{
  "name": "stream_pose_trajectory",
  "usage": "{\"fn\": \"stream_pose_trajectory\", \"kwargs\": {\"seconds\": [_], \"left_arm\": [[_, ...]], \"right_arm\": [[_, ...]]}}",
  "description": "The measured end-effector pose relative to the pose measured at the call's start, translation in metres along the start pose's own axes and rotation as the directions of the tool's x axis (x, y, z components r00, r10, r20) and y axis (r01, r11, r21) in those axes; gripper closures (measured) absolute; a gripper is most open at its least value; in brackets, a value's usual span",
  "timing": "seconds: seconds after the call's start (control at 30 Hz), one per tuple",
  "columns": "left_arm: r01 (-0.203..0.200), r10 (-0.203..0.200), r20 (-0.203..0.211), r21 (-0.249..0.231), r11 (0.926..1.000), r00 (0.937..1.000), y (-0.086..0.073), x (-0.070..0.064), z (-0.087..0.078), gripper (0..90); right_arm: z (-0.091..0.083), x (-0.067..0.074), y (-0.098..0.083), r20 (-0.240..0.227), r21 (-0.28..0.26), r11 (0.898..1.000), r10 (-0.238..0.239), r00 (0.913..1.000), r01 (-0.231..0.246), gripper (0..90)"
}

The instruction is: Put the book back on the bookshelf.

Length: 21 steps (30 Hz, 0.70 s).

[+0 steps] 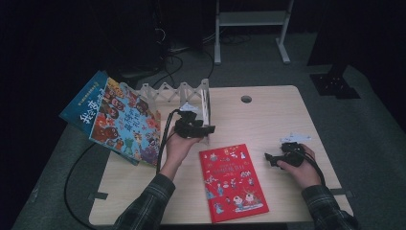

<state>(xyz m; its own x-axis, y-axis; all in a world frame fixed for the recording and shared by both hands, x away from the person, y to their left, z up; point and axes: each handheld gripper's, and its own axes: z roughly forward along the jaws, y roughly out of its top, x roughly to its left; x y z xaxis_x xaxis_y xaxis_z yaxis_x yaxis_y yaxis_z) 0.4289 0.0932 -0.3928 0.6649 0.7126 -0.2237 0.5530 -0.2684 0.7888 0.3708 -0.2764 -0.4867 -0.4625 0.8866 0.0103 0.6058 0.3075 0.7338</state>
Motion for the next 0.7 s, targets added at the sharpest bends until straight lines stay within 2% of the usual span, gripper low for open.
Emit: {"fn": "stream_pose_trajectory", "kwargs": {"seconds": [0.37,0.7], "left_arm": [[-0.003,0.003,0.004,-0.011,0.9999,1.0000,-0.002,-0.001,-0.008,30.3],[-0.023,0.023,0.019,0.012,0.9997,0.9995,-0.011,-0.003,-0.019,26.2]], "right_arm": [[0.000,0.000,0.000,0.000,0.000,1.000,0.000,1.0000,0.000,12.3],[0.000,0.000,0.000,0.000,0.000,1.000,-0.002,1.0000,0.002,12.3]]}}
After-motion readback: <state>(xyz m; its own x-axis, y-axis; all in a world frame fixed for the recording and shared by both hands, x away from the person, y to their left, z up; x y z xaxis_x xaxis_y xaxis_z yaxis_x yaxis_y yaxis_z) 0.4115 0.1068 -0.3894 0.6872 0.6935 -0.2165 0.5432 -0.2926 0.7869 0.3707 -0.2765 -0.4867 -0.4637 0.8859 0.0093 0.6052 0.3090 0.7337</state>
